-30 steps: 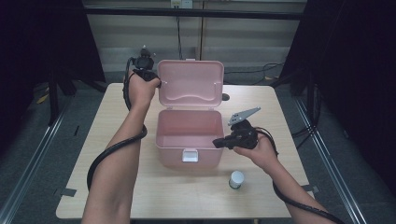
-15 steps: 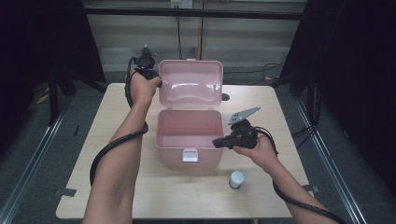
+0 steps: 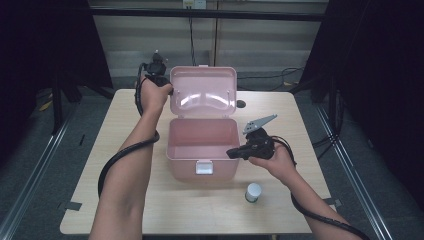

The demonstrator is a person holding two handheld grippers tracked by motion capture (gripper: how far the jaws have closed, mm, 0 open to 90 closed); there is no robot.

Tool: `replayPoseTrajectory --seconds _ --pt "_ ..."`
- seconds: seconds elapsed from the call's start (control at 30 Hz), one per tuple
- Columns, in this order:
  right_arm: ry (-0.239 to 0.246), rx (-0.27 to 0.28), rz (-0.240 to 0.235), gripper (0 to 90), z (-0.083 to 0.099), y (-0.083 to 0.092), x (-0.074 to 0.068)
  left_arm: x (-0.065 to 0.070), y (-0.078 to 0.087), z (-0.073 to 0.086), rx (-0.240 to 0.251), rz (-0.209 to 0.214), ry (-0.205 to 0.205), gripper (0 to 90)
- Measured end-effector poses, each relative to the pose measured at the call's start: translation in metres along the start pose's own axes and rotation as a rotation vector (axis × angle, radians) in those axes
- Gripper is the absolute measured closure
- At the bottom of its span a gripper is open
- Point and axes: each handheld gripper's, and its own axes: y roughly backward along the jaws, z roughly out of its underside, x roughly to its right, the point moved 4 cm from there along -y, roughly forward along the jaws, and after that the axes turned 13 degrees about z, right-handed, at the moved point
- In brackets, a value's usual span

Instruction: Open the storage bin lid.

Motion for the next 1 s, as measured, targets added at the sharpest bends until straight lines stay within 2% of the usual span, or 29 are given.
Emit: replayPoseTrajectory --seconds 0.23,0.8,1.0 --pt "0.000 0.002 -0.004 89.5 0.000 -0.001 0.000 -0.002 -0.005 0.000 -0.007 -0.008 -0.014 86.4" --pt "0.005 -0.010 0.003 88.9 0.001 -0.003 0.001 -0.012 -0.021 0.005 -0.023 -0.002 0.023 85.3" --pt "0.005 -0.010 0.004 89.4 0.001 -0.003 0.000 -0.015 -0.025 0.007 -0.034 -0.008 0.016 84.5"
